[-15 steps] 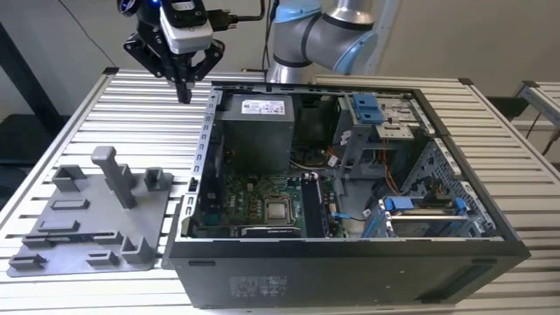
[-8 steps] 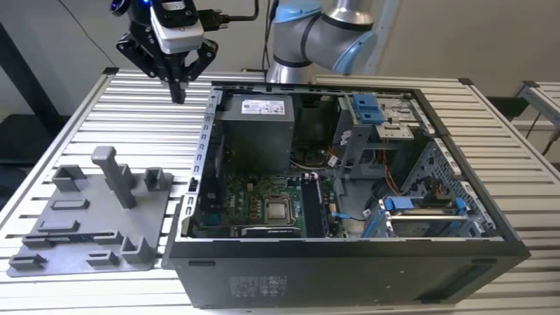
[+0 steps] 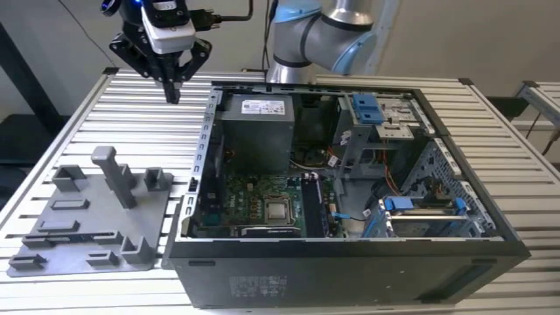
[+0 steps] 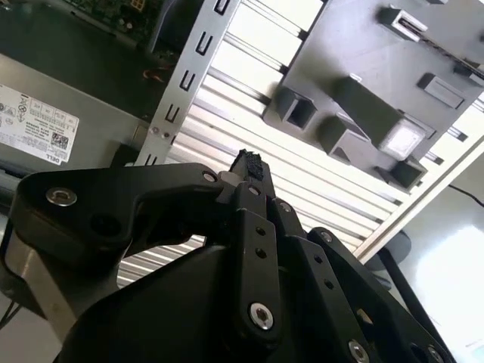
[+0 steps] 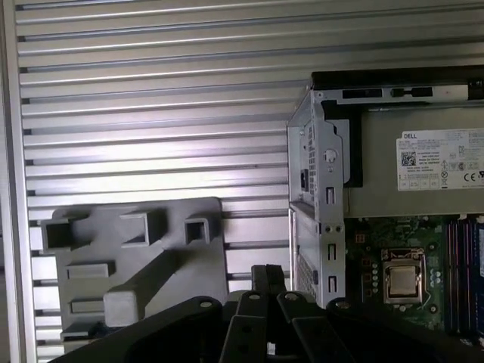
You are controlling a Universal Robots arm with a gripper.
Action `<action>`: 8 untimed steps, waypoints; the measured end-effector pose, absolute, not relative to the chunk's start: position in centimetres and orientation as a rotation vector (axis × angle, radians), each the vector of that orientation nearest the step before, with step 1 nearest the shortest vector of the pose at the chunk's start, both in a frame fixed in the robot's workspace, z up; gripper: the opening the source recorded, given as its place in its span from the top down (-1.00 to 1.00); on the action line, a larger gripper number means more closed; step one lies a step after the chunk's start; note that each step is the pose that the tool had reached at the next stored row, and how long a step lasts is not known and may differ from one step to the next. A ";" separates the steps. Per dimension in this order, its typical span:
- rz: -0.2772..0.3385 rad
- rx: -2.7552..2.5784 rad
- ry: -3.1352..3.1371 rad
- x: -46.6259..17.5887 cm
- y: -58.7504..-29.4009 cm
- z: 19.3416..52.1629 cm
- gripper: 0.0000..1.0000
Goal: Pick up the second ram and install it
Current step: 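Reach for the second ram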
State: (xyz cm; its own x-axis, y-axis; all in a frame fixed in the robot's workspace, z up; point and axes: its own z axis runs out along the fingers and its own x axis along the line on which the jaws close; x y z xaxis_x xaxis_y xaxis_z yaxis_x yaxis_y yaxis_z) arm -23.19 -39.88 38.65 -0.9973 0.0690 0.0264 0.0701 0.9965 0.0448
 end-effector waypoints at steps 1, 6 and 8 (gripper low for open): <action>-0.071 -0.109 -3.114 -23.3 -39.9 38.6 0.79; -0.071 -0.108 -3.114 -23.9 -39.9 38.6 0.79; -0.071 -0.109 -3.114 -24.2 -39.9 38.6 0.79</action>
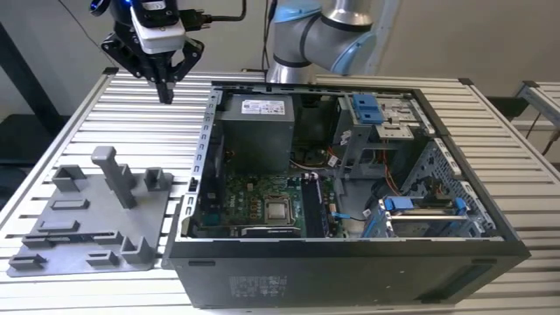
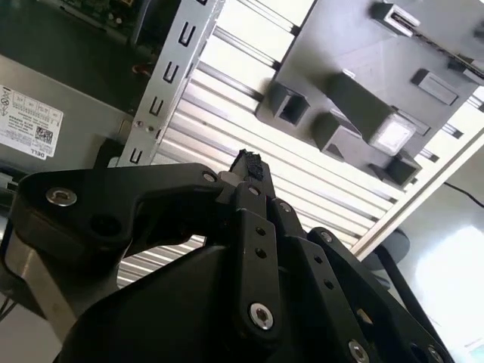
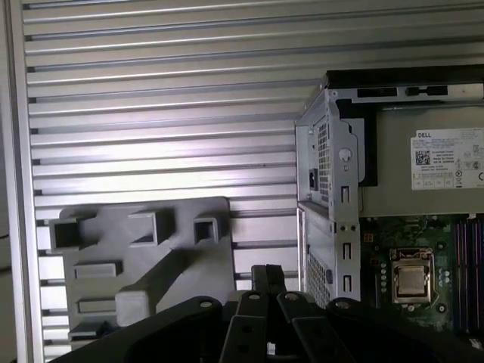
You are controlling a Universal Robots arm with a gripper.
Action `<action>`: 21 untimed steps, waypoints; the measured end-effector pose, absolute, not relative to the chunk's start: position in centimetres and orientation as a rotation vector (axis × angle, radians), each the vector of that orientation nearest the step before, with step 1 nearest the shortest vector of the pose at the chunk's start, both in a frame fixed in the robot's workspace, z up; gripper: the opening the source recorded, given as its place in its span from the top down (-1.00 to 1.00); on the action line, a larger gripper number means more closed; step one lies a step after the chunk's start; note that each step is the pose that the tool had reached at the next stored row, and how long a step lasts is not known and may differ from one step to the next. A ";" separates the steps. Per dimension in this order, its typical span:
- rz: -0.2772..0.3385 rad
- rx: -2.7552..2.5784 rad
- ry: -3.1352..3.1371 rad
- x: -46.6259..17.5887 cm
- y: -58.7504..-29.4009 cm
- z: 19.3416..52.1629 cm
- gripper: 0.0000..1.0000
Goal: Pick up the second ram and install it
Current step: 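Reach for the second ram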
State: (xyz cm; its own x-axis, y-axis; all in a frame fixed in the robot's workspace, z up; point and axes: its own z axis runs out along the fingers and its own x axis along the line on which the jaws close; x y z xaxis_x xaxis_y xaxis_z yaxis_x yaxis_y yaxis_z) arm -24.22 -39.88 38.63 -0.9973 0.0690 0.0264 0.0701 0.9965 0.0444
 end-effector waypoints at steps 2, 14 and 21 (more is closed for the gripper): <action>-0.071 -0.109 -3.114 -24.5 -39.9 38.6 0.79; -0.069 -0.109 -3.114 -25.6 -39.9 38.6 0.79; -0.069 -0.109 -3.114 -26.2 -39.9 38.5 0.79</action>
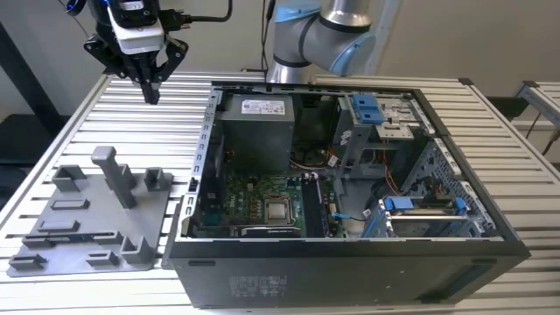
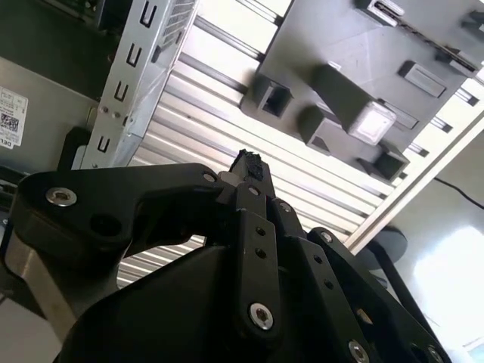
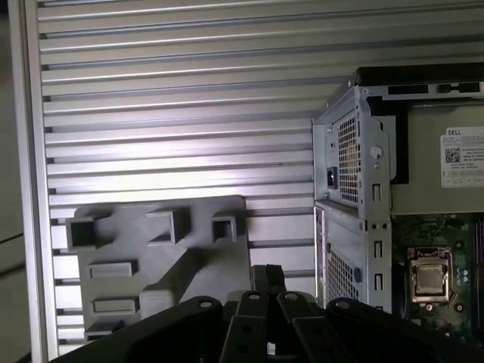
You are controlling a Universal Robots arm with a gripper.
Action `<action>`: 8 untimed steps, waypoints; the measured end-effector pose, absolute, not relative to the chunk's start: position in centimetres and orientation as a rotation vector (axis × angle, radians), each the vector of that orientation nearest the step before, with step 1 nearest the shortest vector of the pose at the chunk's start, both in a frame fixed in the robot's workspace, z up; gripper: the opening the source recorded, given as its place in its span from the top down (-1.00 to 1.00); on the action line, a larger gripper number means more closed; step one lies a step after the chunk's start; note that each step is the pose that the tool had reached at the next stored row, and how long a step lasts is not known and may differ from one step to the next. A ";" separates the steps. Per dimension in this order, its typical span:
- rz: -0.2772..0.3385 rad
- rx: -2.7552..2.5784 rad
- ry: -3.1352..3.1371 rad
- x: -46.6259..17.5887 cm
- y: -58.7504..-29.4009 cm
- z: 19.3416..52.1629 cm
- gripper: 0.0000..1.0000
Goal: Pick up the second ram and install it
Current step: 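Reach for the second ram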
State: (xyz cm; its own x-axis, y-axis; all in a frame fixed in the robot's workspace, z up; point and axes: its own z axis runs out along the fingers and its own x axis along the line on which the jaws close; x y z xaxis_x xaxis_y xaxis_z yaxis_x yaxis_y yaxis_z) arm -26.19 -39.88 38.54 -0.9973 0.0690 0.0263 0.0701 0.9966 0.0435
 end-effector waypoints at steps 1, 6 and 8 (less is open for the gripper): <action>-0.069 -0.109 -3.114 -26.3 -39.9 38.5 0.79; -0.069 -0.109 -3.114 -26.7 -39.9 38.5 0.79; -0.069 -0.109 -3.114 -26.8 -39.9 38.5 0.79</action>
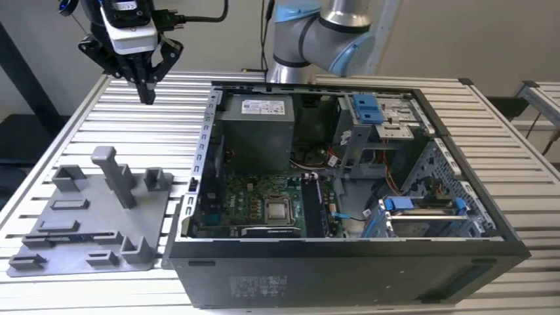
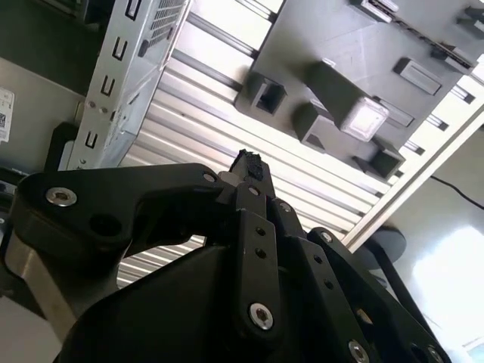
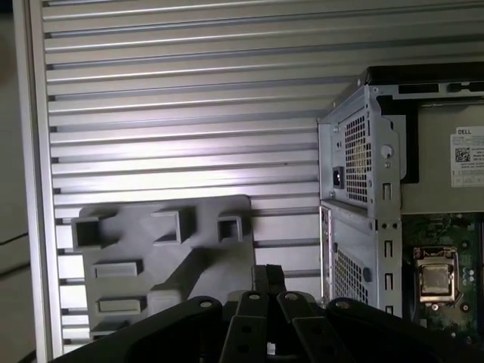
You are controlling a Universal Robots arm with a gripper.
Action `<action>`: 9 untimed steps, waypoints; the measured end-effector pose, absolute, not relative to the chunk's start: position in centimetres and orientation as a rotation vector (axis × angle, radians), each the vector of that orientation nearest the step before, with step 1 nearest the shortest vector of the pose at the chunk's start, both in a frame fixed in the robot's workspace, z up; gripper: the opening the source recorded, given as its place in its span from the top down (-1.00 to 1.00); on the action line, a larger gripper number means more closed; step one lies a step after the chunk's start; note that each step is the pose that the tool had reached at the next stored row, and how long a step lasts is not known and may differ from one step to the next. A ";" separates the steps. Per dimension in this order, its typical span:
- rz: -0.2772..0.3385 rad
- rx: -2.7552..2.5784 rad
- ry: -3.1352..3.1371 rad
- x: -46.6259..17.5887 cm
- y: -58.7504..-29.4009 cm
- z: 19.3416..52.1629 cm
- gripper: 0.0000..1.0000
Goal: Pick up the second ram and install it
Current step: 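Reach for the second ram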
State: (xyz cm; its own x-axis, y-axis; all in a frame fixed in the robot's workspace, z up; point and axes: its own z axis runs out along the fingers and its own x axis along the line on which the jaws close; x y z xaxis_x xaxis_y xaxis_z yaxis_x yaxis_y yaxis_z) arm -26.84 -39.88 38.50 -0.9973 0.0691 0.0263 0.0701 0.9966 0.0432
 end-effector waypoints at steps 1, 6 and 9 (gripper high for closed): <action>-0.069 -0.109 -3.114 -26.9 -39.9 38.5 0.79; -0.069 -0.109 -3.114 -27.4 -39.9 38.5 0.79; -0.069 -0.109 -3.114 -27.6 -39.9 38.5 0.79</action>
